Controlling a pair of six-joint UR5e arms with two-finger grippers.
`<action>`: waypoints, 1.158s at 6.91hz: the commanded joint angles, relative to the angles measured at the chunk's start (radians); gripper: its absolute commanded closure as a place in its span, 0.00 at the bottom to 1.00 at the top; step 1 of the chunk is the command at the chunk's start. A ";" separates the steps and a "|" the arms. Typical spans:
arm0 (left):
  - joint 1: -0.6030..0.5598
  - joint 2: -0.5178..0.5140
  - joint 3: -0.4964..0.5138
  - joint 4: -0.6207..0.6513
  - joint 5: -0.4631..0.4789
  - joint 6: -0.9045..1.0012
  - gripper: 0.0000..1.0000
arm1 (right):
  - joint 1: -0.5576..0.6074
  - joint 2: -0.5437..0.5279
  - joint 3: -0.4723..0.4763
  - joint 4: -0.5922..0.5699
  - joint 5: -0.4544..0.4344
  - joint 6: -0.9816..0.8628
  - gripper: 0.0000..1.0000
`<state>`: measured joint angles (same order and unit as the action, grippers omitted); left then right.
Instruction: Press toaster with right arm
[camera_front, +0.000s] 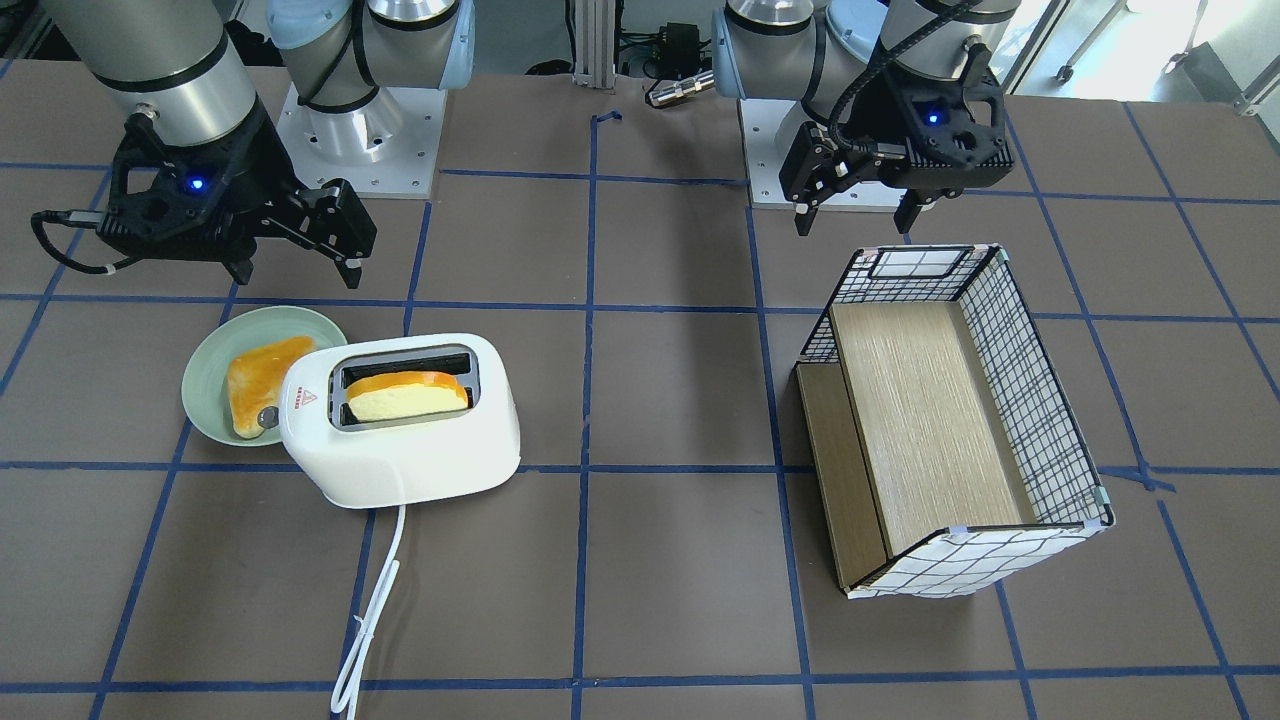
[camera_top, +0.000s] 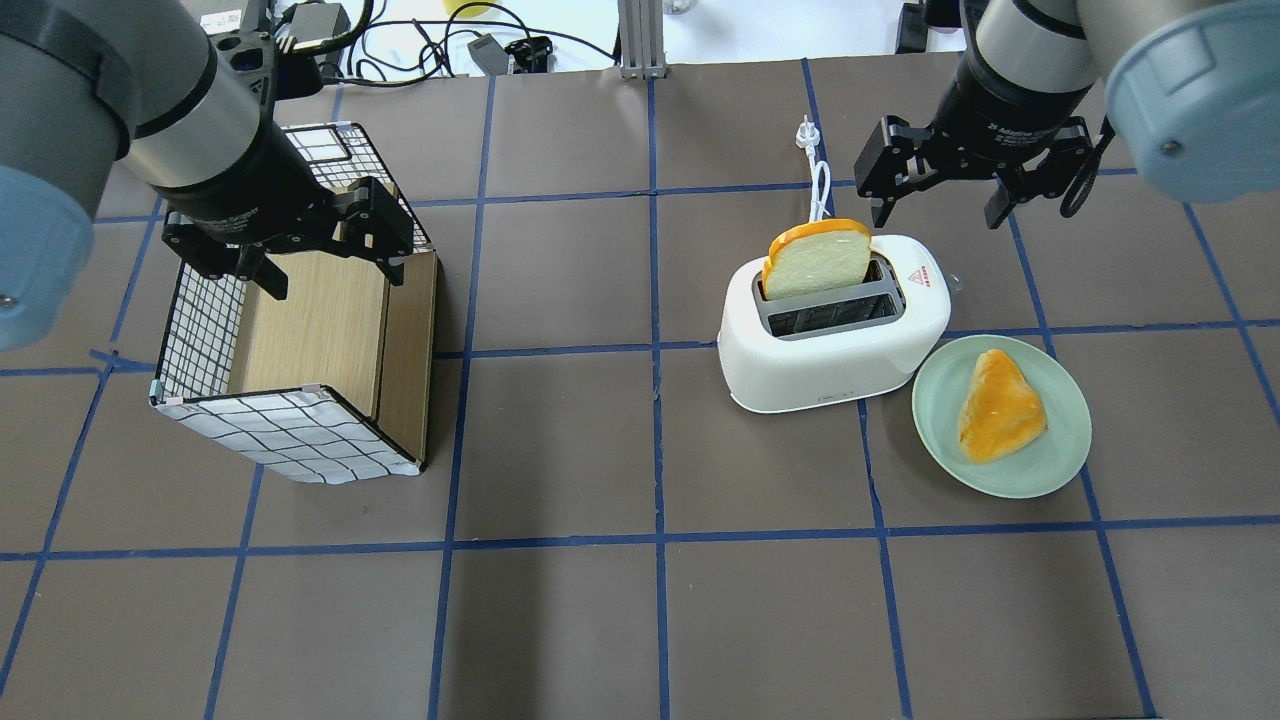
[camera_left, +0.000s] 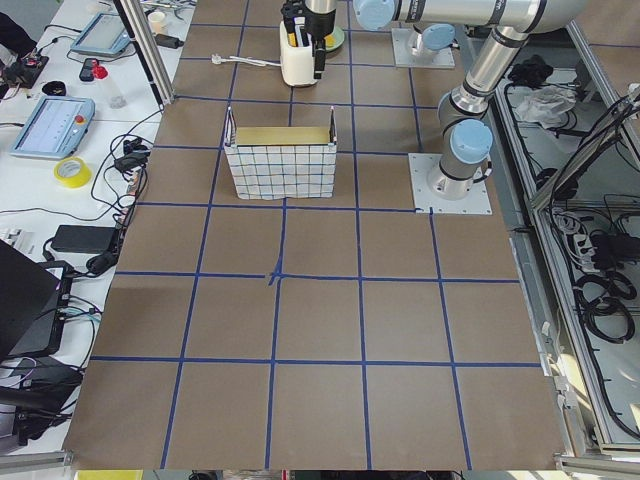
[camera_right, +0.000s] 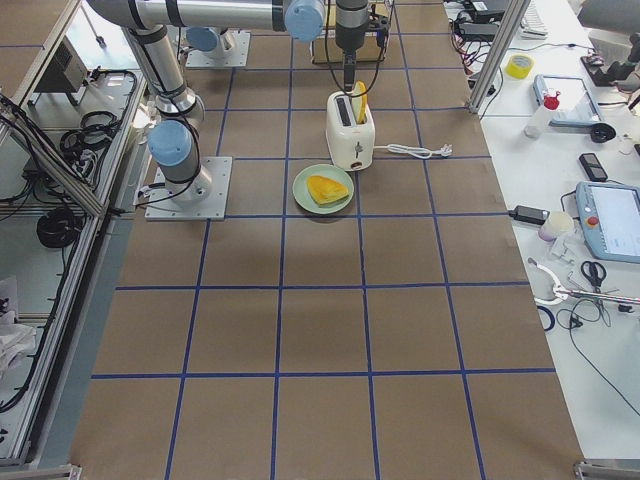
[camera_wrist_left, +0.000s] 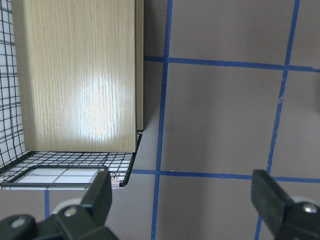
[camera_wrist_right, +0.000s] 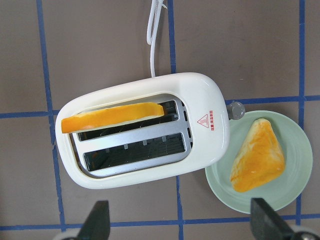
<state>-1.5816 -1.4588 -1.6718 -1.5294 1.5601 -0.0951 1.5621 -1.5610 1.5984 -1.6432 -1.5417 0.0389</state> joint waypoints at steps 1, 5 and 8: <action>0.000 0.000 0.000 0.000 0.000 0.000 0.00 | -0.008 0.001 0.000 0.000 -0.008 -0.005 0.00; 0.000 0.000 0.000 0.000 -0.002 0.000 0.00 | -0.019 0.002 0.006 -0.004 -0.009 -0.007 0.00; 0.000 0.000 0.000 0.000 0.000 0.000 0.00 | -0.027 0.002 0.006 -0.006 -0.012 -0.007 0.00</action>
<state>-1.5816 -1.4588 -1.6715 -1.5294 1.5589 -0.0951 1.5375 -1.5586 1.6044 -1.6475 -1.5523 0.0323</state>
